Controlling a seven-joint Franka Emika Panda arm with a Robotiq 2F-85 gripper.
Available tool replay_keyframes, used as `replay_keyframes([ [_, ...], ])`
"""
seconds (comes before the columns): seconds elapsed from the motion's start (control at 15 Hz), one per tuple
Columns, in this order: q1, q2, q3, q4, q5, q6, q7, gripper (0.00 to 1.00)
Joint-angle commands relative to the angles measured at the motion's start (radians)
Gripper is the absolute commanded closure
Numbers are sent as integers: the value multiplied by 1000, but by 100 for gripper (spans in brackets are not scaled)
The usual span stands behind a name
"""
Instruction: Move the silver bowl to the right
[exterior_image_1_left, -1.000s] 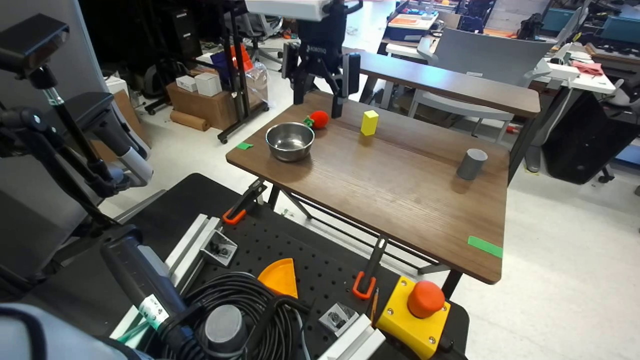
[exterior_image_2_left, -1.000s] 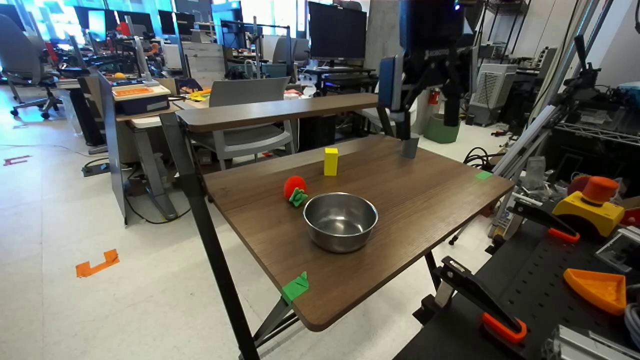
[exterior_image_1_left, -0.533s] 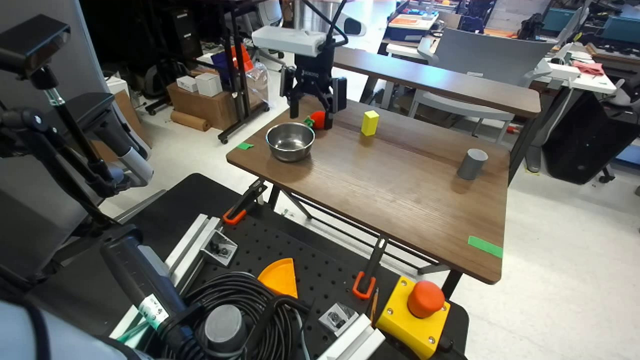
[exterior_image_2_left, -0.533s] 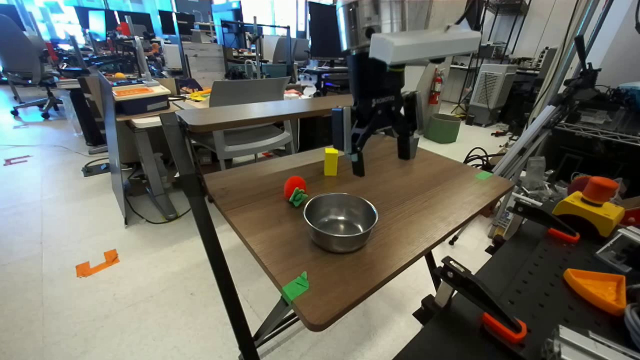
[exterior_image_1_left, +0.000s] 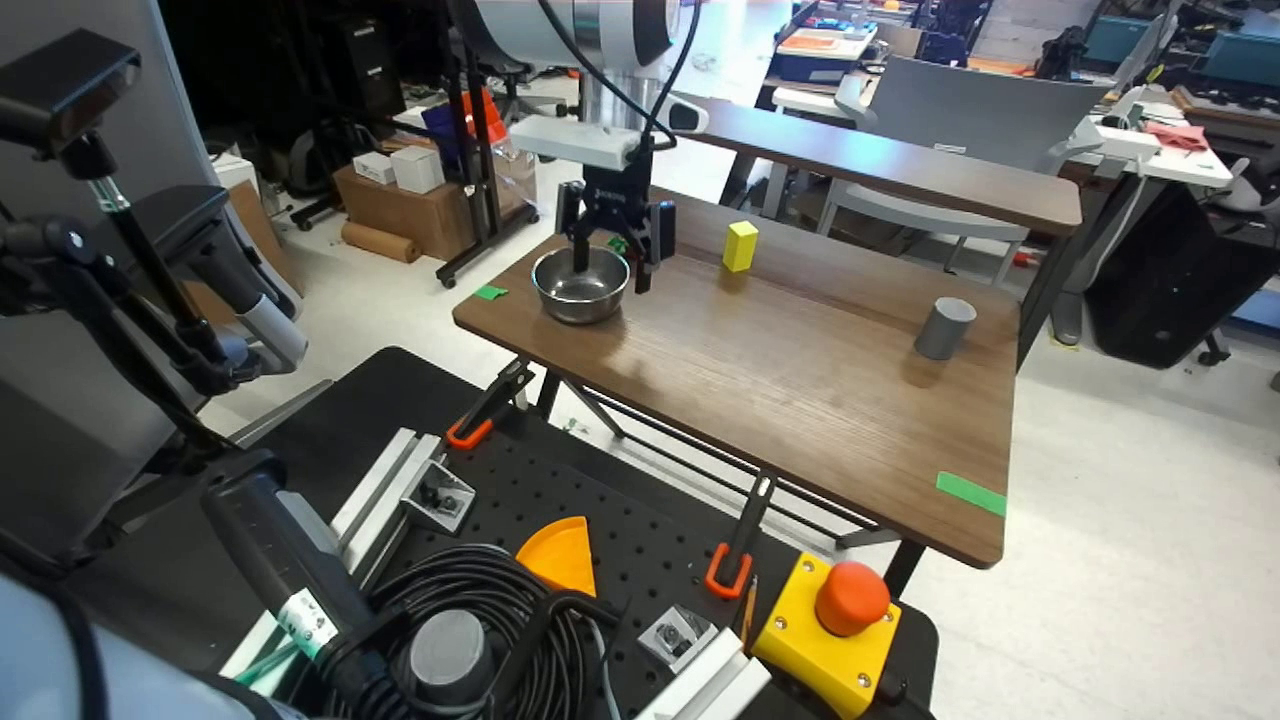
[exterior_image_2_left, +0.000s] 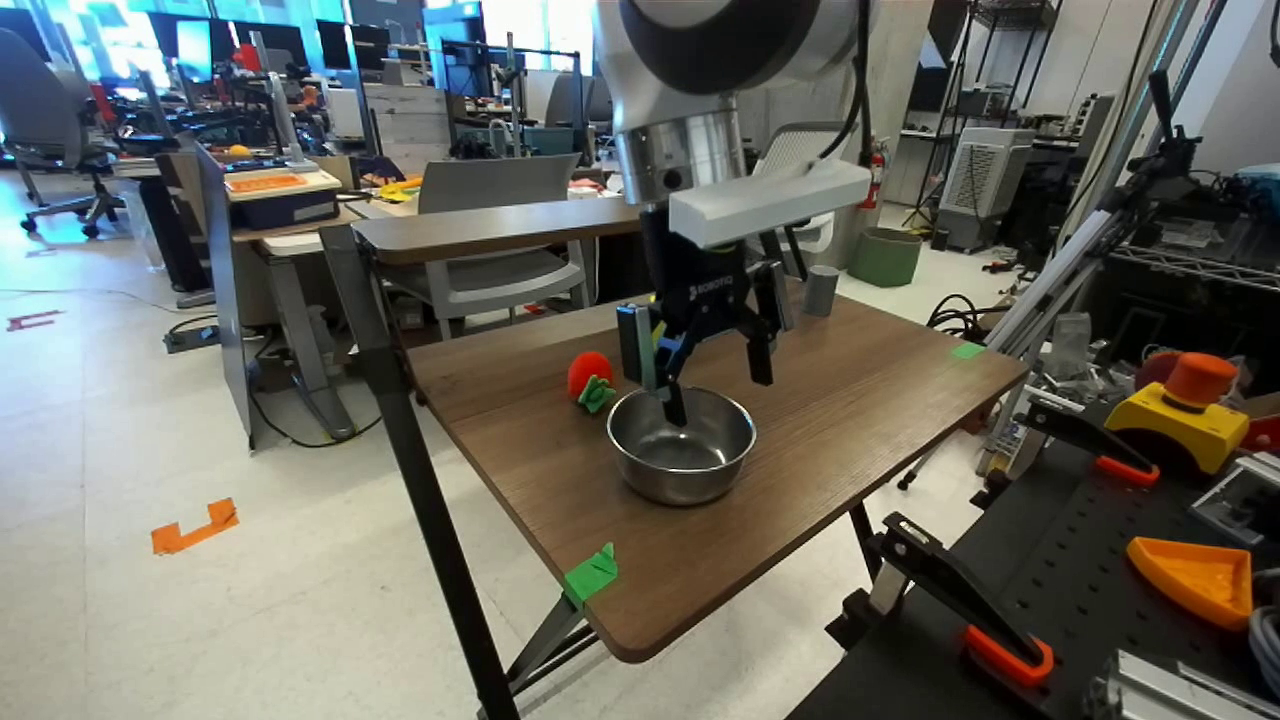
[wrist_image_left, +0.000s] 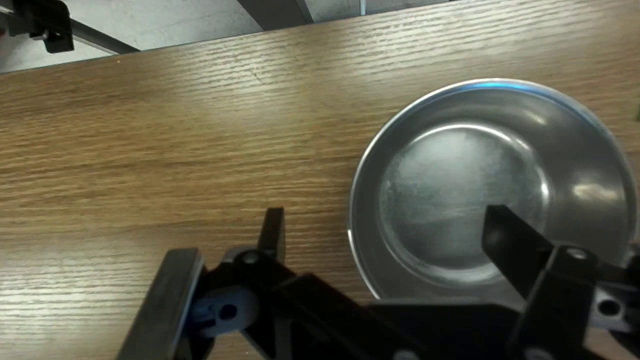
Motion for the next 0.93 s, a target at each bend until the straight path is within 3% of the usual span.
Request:
replay_keyframes([
  [0.0,34,76,-25,76,17,-23,-18,25],
  [0.07,35,87,-24,85,24,-25,-22,26],
  [0.67,-7,18,20,39,159,-58,-136,95],
  [0.73,-11,5,25,31,174,-66,-159,100],
  [0.87,-19,-38,33,-2,199,-65,-202,100],
])
